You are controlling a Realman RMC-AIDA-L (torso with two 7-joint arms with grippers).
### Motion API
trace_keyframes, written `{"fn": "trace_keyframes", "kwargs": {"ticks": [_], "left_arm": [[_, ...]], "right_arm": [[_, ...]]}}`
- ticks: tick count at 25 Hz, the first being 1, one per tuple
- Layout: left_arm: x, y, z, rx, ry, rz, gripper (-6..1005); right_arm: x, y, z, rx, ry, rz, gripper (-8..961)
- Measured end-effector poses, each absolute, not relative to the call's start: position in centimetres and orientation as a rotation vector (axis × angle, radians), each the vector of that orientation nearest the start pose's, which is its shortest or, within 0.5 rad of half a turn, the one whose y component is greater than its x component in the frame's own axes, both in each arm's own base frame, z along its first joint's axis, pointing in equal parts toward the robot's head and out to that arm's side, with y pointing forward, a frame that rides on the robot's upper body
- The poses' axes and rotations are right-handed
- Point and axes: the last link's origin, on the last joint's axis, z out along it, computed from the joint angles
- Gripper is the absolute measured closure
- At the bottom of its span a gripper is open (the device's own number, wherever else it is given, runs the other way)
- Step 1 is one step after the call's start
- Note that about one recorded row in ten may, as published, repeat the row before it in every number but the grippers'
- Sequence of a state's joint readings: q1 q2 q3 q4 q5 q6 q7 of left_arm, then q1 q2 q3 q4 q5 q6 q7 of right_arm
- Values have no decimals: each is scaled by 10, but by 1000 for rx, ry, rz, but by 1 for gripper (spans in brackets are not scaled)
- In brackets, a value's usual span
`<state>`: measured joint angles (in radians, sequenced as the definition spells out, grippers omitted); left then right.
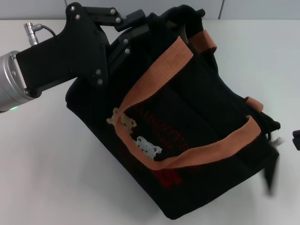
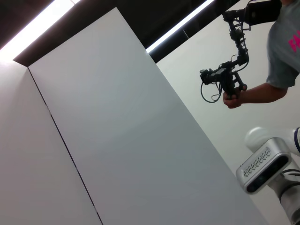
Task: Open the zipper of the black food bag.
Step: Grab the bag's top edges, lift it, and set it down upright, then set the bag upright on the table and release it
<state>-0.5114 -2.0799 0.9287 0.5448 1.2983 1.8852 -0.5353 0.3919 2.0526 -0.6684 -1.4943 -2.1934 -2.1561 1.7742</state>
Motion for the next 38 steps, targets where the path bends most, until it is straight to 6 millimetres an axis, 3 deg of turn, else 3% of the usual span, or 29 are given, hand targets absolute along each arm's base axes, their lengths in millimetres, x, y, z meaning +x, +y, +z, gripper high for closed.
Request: {"fn": "trace_keyframes", "kwargs": {"ticks": [4, 11, 16, 18, 19, 24, 28, 31, 32, 38], "left_arm": [[-190, 303, 25, -2230, 574, -1326, 899], [-190, 303, 25, -2221, 578, -1327, 902], [-190, 303, 24, -2223, 569, -1332, 898], [-191, 302, 23, -2221, 559, -1336, 896], [-191, 302, 23, -2219, 553, -1338, 895], [-200, 297, 20, -2209, 485, -1350, 891], [-211, 291, 10, -2195, 421, -1336, 887], [-222, 285, -2, -2189, 349, -1302, 884], [-230, 280, -9, -2195, 289, -1279, 883], [-244, 271, -27, -2209, 134, -1228, 878]], "right_arm": [[255, 259, 124, -2891, 596, 200, 936], [268, 264, 108, -2886, 614, 221, 734], [266, 283, 74, -2883, 565, 291, 497], [264, 294, 58, -2886, 546, 335, 344], [261, 303, 40, -2891, 500, 391, 268], [254, 315, 16, -2860, 345, 535, 469], [247, 328, 16, -2786, 328, 585, 556], [238, 343, 29, -2688, 306, 624, 620], [231, 351, 43, -2624, 292, 626, 642], [217, 363, 74, -2499, 219, 615, 778]]}}
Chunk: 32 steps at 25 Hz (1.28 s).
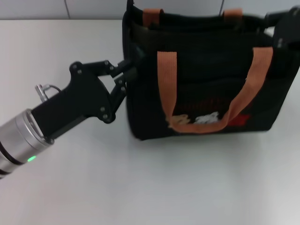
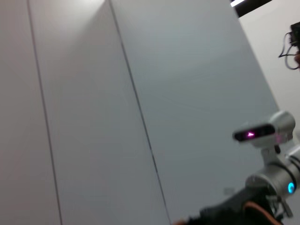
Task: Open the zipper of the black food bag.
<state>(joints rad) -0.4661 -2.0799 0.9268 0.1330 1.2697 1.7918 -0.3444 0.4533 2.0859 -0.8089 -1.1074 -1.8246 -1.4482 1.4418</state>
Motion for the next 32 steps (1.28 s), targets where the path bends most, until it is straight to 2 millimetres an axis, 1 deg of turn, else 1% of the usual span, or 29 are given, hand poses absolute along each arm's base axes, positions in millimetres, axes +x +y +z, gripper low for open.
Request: {"fn": "trace_keyframes", "kwargs": {"ticks": [1, 3, 5, 7, 8, 9, 10, 11, 13, 14, 15, 16, 17, 18, 19, 20, 21, 22, 23, 24, 25, 26, 27, 28, 29, 30, 32], "left_arm": [[-246, 270, -31, -2212, 102, -1218, 877], [-249, 268, -35, -2216, 58, -1203, 876], [-256, 263, -39, -2191, -32, -1199, 874], [-257, 261, -39, -2186, -42, -1207, 872], [-257, 261, -39, -2186, -42, -1207, 852], [-259, 255, -36, -2175, -47, -1226, 833], [-259, 255, -36, -2175, -47, -1226, 813], [-262, 248, -29, -2153, -30, -1255, 794], [-263, 244, -25, -2142, -16, -1268, 754], [-264, 241, -21, -2132, -2, -1278, 735], [-267, 234, -14, -2121, 22, -1296, 715], [-268, 230, -9, -2123, 36, -1313, 696], [-268, 230, -9, -2123, 36, -1313, 676], [-270, 225, -5, -2135, 39, -1332, 657], [-271, 221, 0, -2168, 35, -1347, 637], [-271, 221, 0, -2168, 35, -1347, 596], [-272, 219, 1, -2190, 33, -1350, 556], [-273, 218, 2, -2226, 31, -1350, 515], [-274, 216, 3, -2276, 26, -1348, 475], [-274, 214, 3, -2335, 24, -1344, 434], [-274, 212, 2, -2387, 27, -1338, 353], [-274, 212, 2, -2387, 27, -1338, 273], [-274, 210, -1, -2455, 27, -1322, 192], [-274, 209, -4, -2493, 22, -1311, 184], [-274, 209, -4, -2493, 22, -1311, 176], [-274, 208, -7, -2521, 21, -1302, 169], [-273, 208, -9, -2537, 21, -1297, 153]], "right_arm": [[215, 365, 79, -2461, 232, 650, 802], [215, 366, 81, -2447, 249, 668, 849], [222, 362, 81, -2430, 296, 700, 829], [225, 360, 81, -2421, 301, 704, 808], [225, 360, 81, -2421, 301, 704, 798], [234, 355, 82, -2398, 324, 717, 788], [234, 355, 82, -2398, 324, 717, 778], [238, 352, 83, -2379, 343, 732, 768], [249, 346, 89, -2325, 390, 790, 747], [261, 336, 95, -2254, 443, 871, 737], [261, 336, 95, -2254, 443, 871, 633], [272, 324, 101, -2202, 469, 951, 528], [272, 324, 101, -2202, 469, 951, 503], [276, 316, 102, -2195, 473, 994, 477], [281, 299, 102, -2209, 468, 1070, 452], [281, 299, 102, -2209, 468, 1070, 426], [283, 282, 101, -2261, 440, 1118, 401], [283, 282, 101, -2261, 440, 1118, 375], [284, 271, 99, -2311, 410, 1136, 350], [284, 254, 94, -2406, 363, 1148, 324], [284, 239, 87, -2507, 315, 1145, 299], [284, 239, 87, -2507, 315, 1145, 271], [284, 234, 84, -2547, 296, 1140, 242], [285, 230, 80, -2590, 283, 1127, 214], [285, 227, 75, -2627, 276, 1114, 185], [285, 227, 75, -2627, 276, 1114, 157], [286, 225, 68, -2669, 289, 1093, 100]]}}
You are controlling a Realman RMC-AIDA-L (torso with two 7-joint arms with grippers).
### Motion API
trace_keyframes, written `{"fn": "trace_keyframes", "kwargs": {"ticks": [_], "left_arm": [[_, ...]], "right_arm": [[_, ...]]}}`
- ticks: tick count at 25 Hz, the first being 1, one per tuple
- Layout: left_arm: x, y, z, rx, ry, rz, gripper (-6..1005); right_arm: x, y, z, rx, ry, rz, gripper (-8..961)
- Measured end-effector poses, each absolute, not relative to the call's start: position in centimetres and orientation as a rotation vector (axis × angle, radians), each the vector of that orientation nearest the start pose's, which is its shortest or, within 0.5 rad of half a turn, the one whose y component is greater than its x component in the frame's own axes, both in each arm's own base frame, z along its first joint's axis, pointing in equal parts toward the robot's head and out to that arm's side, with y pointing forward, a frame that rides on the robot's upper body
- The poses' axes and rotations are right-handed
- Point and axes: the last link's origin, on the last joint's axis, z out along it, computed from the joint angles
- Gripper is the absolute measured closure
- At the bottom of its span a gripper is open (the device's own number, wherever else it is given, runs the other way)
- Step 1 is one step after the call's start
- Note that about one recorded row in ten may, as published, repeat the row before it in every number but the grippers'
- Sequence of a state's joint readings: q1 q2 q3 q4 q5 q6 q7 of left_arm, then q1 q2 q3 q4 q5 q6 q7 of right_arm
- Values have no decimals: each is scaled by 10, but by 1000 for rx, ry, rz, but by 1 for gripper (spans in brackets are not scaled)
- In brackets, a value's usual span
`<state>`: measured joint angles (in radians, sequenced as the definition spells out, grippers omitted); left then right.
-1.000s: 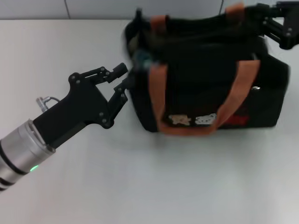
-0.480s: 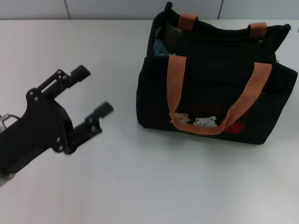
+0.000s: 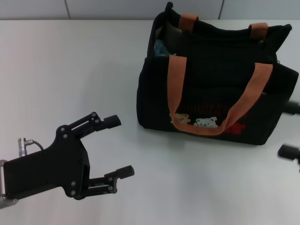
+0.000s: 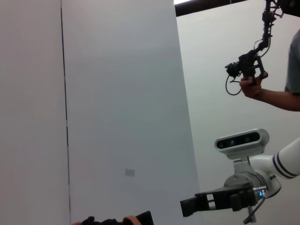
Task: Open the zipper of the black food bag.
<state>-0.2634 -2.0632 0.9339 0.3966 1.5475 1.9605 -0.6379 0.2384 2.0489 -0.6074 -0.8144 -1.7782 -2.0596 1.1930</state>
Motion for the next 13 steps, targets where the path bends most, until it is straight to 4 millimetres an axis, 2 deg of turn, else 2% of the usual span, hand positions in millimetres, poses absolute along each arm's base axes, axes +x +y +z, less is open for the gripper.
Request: {"fn": "trace_keyframes", "kwargs": {"ticks": [2, 13], "left_arm": [[-272, 208, -10, -2538, 28, -1296, 153], [-273, 209, -9, -2523, 30, -1295, 153]], "right_arm": [[285, 226, 63, -2682, 308, 1086, 100], [285, 226, 61, -2677, 314, 1097, 100]]}}
